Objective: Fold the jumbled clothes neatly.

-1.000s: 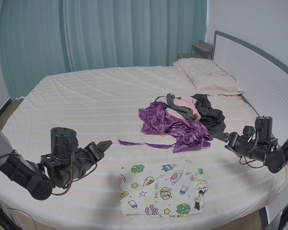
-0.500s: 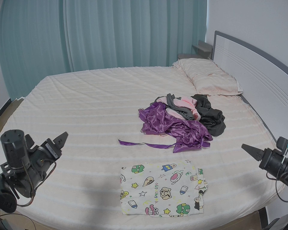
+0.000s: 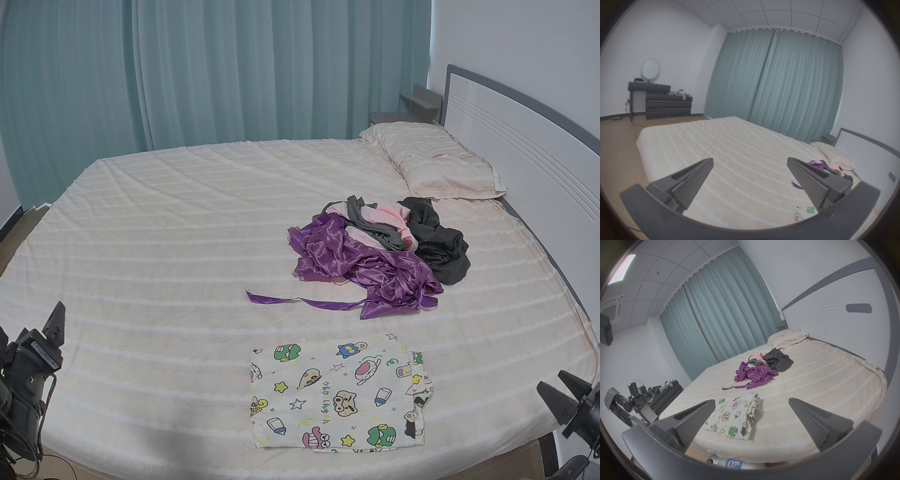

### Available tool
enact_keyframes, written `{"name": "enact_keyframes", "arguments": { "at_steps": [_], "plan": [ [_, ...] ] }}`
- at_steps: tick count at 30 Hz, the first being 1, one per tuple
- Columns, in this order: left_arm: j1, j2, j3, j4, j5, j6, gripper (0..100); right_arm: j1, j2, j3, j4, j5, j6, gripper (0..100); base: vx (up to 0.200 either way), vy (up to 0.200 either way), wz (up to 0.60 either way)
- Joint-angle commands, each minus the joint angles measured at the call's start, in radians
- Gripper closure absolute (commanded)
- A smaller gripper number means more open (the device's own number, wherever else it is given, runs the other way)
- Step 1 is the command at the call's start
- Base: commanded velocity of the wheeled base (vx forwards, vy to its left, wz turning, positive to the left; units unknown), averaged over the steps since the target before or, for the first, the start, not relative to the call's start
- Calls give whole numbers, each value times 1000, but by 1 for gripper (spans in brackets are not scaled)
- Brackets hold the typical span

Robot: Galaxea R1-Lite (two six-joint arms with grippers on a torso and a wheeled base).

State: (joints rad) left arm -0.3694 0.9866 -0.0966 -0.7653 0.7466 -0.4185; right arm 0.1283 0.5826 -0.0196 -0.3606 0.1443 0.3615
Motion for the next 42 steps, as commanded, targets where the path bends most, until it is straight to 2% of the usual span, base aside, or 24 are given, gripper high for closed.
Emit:
{"name": "enact_keyframes", "arguments": {
  "at_steps": [1, 5, 8, 12, 18, 20, 23, 25, 30, 34, 39, 42],
  "plan": [
    [18, -279, 78, 35, 204, 158, 0, -29, -483, 7, 324, -5, -72, 0, 0, 0, 0],
    [99, -355, 97, 113, 206, 168, 0, -96, -504, 6, 324, -3, -88, 0, 0, 0, 0],
    [118, -422, 97, 156, 208, 191, 0, -144, -530, 6, 328, -3, -153, 0, 0, 0, 0],
    [162, -502, 97, 201, 209, 219, 0, -145, -532, 9, 322, -29, -246, 0, 0, 0, 0],
    [244, -687, 97, 293, 204, 313, 0, -145, -535, 9, 322, -46, -251, 0, 0, 0, 0],
    [293, -733, 97, 339, 200, 319, 0, -145, -537, 10, 322, -80, -269, 0, 0, 0, 0],
    [340, -792, 97, 385, 160, 330, 0, -141, -555, 15, 338, -158, -346, 0, 0, 0, 0],
    [379, -822, 97, 406, 129, 343, 0, -131, -581, 18, 370, -158, -380, 0, 0, 0, 0],
    [471, -898, 97, 443, 65, 383, 0, -131, -579, 17, 370, -158, -374, 0, 0, 0, 0],
    [477, -896, 97, 446, 48, 383, 0, -130, -579, 17, 368, -157, -374, 0, 0, 0, 0],
    [477, -896, 97, 448, -15, 380, 0, -128, -581, 20, 367, -147, -374, 0, 0, 0, 0],
    [477, -896, 97, 506, -139, 383, 0, -128, -581, 20, 367, -130, -374, 0, 0, 0, 0]
  ]
}}
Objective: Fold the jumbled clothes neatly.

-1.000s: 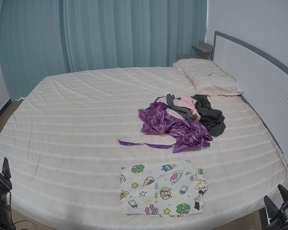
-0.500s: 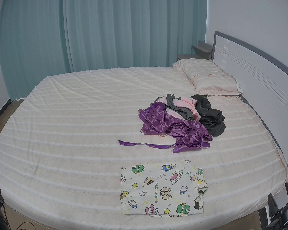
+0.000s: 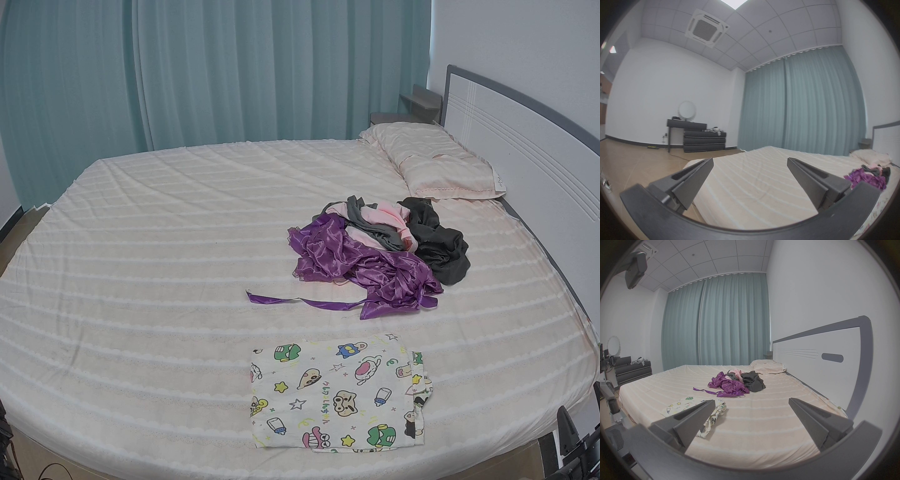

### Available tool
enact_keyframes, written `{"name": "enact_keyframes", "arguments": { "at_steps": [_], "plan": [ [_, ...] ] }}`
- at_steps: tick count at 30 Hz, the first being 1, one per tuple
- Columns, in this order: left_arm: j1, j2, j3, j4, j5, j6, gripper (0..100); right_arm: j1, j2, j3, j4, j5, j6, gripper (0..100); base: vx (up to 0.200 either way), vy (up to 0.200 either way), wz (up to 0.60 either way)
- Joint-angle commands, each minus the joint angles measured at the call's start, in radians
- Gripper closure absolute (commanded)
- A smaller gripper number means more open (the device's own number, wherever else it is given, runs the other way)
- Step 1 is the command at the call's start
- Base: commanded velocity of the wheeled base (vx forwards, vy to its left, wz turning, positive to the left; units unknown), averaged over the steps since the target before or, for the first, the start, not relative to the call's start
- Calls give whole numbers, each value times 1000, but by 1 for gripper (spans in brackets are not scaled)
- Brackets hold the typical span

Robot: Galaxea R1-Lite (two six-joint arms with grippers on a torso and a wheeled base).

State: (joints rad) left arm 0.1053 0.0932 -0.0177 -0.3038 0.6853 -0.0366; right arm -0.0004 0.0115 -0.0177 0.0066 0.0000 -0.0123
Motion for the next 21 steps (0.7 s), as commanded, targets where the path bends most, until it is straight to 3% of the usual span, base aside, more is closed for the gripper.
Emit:
{"name": "enact_keyframes", "arguments": {
  "at_steps": [1, 3, 6, 8, 15, 21],
  "plan": [
    [2, -3, 18, 69, -105, 1, 0, 0, -10, 18, 0, 14, 0, 0, 0, 0, 0],
    [2, -3, 18, 100, -138, 1, 0, 0, -10, 18, 0, 14, 0, 0, 0, 0, 0],
    [2, -3, 18, 210, -277, 1, 0, 0, -10, 18, 0, 14, 0, 0, 0, 0, 0],
    [1, -3, 18, 224, -319, 0, 0, 0, -10, 18, 0, 14, 0, 0, 0, 0, 0],
    [1, 0, 18, 233, -659, -8, 0, 0, -11, 18, 0, 15, 2, 0, 0, 0, 0],
    [-12, -3, 18, 233, -760, -8, 0, 0, -10, 18, 0, 15, 5, 0, 0, 0, 0]
  ]
}}
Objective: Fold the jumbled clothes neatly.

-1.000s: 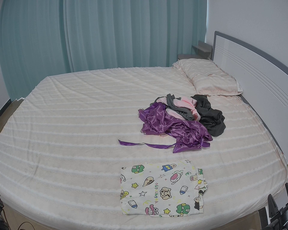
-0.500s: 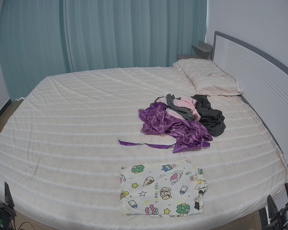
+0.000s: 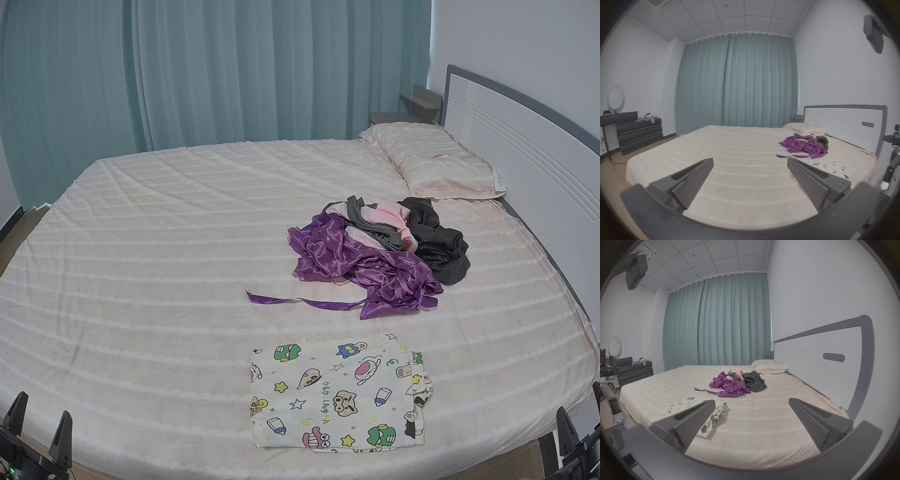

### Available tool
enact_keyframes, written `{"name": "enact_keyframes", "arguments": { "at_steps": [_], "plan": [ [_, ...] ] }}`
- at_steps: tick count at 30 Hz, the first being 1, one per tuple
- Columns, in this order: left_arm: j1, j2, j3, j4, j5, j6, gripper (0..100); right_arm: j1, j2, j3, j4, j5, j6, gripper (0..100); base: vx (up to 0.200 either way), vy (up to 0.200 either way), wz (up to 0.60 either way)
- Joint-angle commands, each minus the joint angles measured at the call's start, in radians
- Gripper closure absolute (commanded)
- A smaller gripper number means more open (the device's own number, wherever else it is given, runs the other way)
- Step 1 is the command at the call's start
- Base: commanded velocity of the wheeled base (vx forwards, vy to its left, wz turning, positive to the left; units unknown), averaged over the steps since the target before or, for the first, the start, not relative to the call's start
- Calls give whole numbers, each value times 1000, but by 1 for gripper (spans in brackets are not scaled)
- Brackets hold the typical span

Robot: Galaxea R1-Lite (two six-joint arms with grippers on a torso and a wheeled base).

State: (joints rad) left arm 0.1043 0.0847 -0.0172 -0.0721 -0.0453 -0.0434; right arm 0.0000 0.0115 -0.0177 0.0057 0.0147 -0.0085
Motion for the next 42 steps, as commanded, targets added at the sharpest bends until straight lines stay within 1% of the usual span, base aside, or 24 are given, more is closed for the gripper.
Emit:
{"name": "enact_keyframes", "arguments": {
  "at_steps": [1, 4, 8, 11, 12, 13, 14, 15, 17, 19, 21, 26, 27, 28, 29, 30, 32, 36, 42],
  "plan": [
    [-28, 7, 17, 3, -59, -1, 0, 0, -10, 18, 0, 1, 1, 0, 0, 0, 0],
    [-29, 6, 17, 3, -64, -1, 0, 0, -11, 18, 0, 1, 1, 0, 0, 0, 0],
    [-29, 4, 17, 3, -38, 8, 0, 0, -10, 18, 0, 1, 1, 0, 0, 0, 0],
    [-31, 7, 17, 5, -65, 4, 0, 0, -10, 18, 0, 1, 1, 0, 0, 0, 0],
    [-51, -3, 17, 6, -108, 10, 0, 0, -10, 18, 0, 1, 2, 0, 0, 0, 0],
    [-51, -3, 17, 6, -108, 10, 0, 0, -10, 18, 0, 1, 2, 0, 0, 0, 0],
    [-97, -51, 17, 6, -140, 34, 0, 0, -10, 18, 0, 1, 2, 0, 0, 0, 0],
    [-104, -83, 17, 6, -143, 40, 0, 0, -10, 18, 0, 1, 2, 0, 0, 0, 0],
    [-103, -85, 17, 6, -134, 37, 0, 0, -10, 18, 0, 1, 2, 0, 0, 0, 0],
    [-103, -85, 17, 6, -97, 16, 0, 0, -10, 18, 0, 1, 2, 0, 0, 0, 0],
    [-103, -85, 17, 6, -56, 19, 0, 0, -10, 18, 0, 1, 1, 0, 0, 0, 0],
    [-103, -85, 17, 6, -7, 23, 0, 0, -10, 18, 0, 1, 2, 0, 0, 0, 0],
    [-103, -85, 17, 9, 39, 25, 0, 0, -10, 18, 0, 1, 4, 0, 0, 0, 0],
    [-103, -85, 17, 26, 107, 31, 0, 0, -10, 18, 0, 1, 2, 0, 0, 0, 0],
    [-103, -85, 17, 26, 107, 31, 0, 0, -10, 18, 0, 1, 2, 0, 0, 0, 0],
    [-103, -85, 16, 89, 163, 8, 0, 0, -10, 18, 0, -1, 2, 0, 0, 0, 0],
    [-103, -85, 17, 68, 145, 13, 0, 0, -10, 18, 0, 1, 2, 0, 0, 0, 0],
    [-103, -85, 17, 66, 145, 16, 0, 0, -10, 18, 0, -1, 2, 0, 0, 0, 0],
    [-103, -85, 17, 66, 147, -4, 0, 0, -10, 18, 0, 1, 4, 0, 0, 0, 0]
  ]
}}
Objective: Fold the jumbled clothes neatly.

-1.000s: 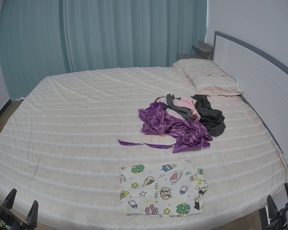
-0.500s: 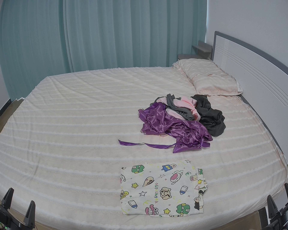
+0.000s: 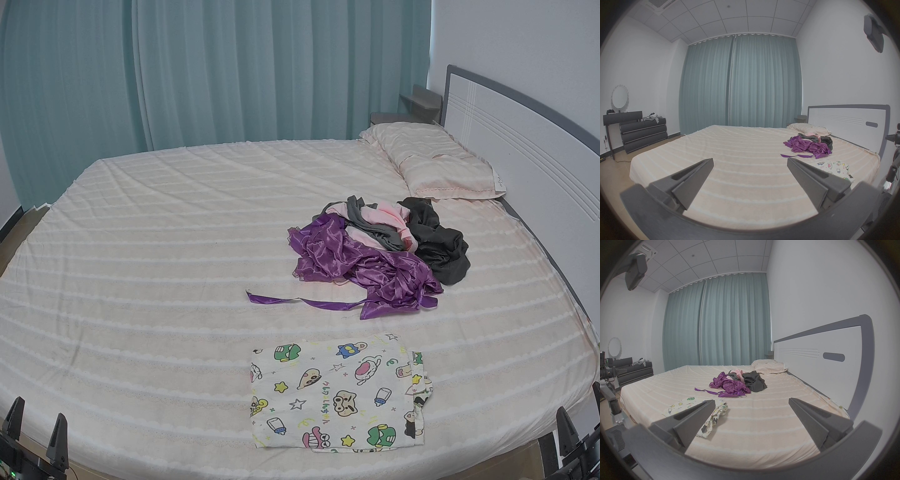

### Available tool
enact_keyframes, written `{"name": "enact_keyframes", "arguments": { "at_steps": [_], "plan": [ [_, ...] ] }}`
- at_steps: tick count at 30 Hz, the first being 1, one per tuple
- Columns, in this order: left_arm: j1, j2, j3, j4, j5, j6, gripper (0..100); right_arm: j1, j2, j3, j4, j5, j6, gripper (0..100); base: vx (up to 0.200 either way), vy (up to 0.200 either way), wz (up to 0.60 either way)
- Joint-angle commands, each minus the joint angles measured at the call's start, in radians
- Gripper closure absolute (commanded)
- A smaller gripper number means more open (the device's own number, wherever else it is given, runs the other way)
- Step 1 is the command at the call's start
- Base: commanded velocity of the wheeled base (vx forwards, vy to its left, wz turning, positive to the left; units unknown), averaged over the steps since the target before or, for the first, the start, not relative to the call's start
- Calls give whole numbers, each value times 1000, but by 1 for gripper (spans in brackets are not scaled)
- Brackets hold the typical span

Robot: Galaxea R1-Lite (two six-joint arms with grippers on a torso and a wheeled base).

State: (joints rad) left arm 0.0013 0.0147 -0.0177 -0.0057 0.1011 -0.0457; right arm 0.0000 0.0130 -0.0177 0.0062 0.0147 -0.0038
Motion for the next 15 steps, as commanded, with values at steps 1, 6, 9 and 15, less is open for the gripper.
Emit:
{"name": "enact_keyframes", "arguments": {
  "at_steps": [1, 6, 9, 15],
  "plan": [
    [0, -15, 18, -2, -1, 4, 0, 0, -11, 18, 0, 1, -2, 0, 0, 0, 0],
    [0, -15, 18, 0, -7, 26, 0, 0, -11, 18, 0, -1, -1, 0, 0, 0, 0],
    [0, -15, 18, 0, -9, 26, 0, 0, -11, 18, 0, 1, 4, 0, 0, 0, 0],
    [0, -15, 18, 0, -9, 26, 0, 0, -11, 18, 0, 1, 4, 0, 0, 0, 0]
  ]
}}
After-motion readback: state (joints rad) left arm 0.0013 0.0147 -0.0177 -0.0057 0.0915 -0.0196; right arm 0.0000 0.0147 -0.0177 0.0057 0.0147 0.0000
